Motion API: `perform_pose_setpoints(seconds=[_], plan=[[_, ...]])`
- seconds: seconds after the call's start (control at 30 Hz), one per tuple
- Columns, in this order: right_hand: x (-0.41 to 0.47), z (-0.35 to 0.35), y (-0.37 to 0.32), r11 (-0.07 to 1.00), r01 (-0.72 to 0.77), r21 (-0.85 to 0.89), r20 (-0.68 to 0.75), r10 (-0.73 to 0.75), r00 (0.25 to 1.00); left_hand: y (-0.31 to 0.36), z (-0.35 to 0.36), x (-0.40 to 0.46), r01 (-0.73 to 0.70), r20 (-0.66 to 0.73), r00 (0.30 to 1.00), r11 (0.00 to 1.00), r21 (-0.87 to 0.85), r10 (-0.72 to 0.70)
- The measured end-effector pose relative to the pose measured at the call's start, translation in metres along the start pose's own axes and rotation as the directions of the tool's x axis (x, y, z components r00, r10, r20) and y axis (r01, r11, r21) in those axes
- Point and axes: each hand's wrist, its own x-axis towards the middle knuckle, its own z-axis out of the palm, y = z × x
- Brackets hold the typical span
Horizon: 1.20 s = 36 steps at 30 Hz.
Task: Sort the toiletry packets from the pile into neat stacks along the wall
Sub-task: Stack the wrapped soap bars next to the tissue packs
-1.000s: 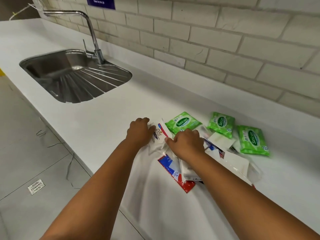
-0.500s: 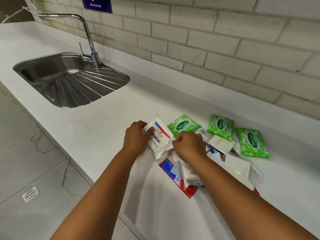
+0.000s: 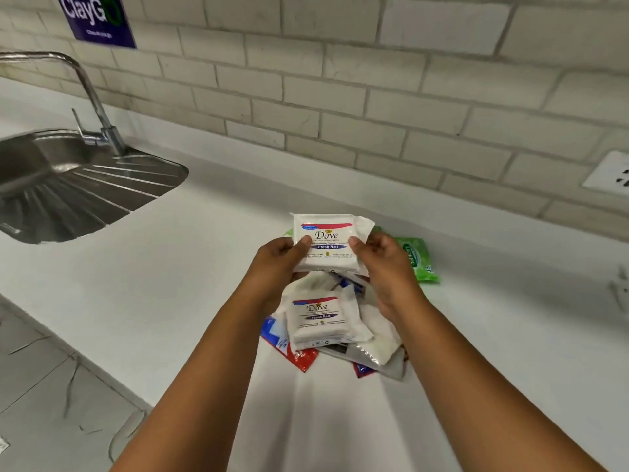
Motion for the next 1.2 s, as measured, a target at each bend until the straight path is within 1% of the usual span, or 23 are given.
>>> perform_pose_setpoints(seconds=[0.07,0.13,0.3,0.4,0.5,0.63,0.77,0.87,0.93,1.03,1.13,1.2], plan=[[-0.007,-0.029,-0.004,0.999,-0.018,0.034,-0.034,0.019,0.999,-0.008,0.030,0.000,0.006,0.032,0.999,0.999,-0.046,-0.005],[-0.013,-0.062,-0.010,0.994,-0.037,0.107,-0.083,0.046,0.995,-0.014,0.063,-0.001,0.019,0.070,0.997,0.997,-0.070,-0.014],[-0.031,-0.156,-0.027,0.973,-0.100,0.209,-0.144,0.132,0.981,-0.023,0.149,-0.011,0.057,0.222,0.974,0.996,-0.070,-0.040],[-0.043,-0.219,-0.036,0.955,-0.126,0.269,-0.180,0.179,0.967,-0.029,0.212,-0.023,0.085,0.283,0.957,0.995,-0.050,-0.068],[-0.055,-0.274,-0.041,0.947,-0.108,0.304,-0.239,0.185,0.953,-0.035,0.270,-0.034,0.113,0.339,0.936,0.993,-0.035,-0.095],[-0.068,-0.349,-0.046,0.956,-0.048,0.291,-0.369,0.158,0.916,-0.051,0.345,-0.045,0.128,0.373,0.920,0.992,0.003,-0.120],[-0.080,-0.416,-0.045,0.980,0.018,0.197,-0.483,0.081,0.872,-0.066,0.419,-0.060,0.098,0.382,0.915,0.991,0.096,-0.128],[-0.081,-0.458,-0.042,0.998,0.043,0.040,-0.521,-0.016,0.853,-0.071,0.468,-0.060,0.060,0.412,0.905,0.989,0.136,-0.111],[-0.077,-0.480,-0.044,0.996,0.030,-0.078,-0.570,-0.070,0.819,-0.071,0.493,-0.055,0.035,0.436,0.895,0.987,0.155,-0.100],[-0.062,-0.513,-0.053,0.965,0.008,-0.264,-0.615,-0.174,0.769,-0.068,0.536,-0.042,-0.020,0.449,0.891,0.982,0.190,-0.069],[-0.044,-0.534,-0.063,0.906,-0.020,-0.423,-0.598,-0.262,0.758,-0.063,0.565,-0.027,-0.046,0.392,0.919,0.975,0.218,-0.044],[-0.031,-0.545,-0.067,0.863,-0.055,-0.502,-0.579,-0.289,0.762,-0.061,0.582,-0.016,-0.070,0.357,0.934,0.968,0.243,-0.022]])
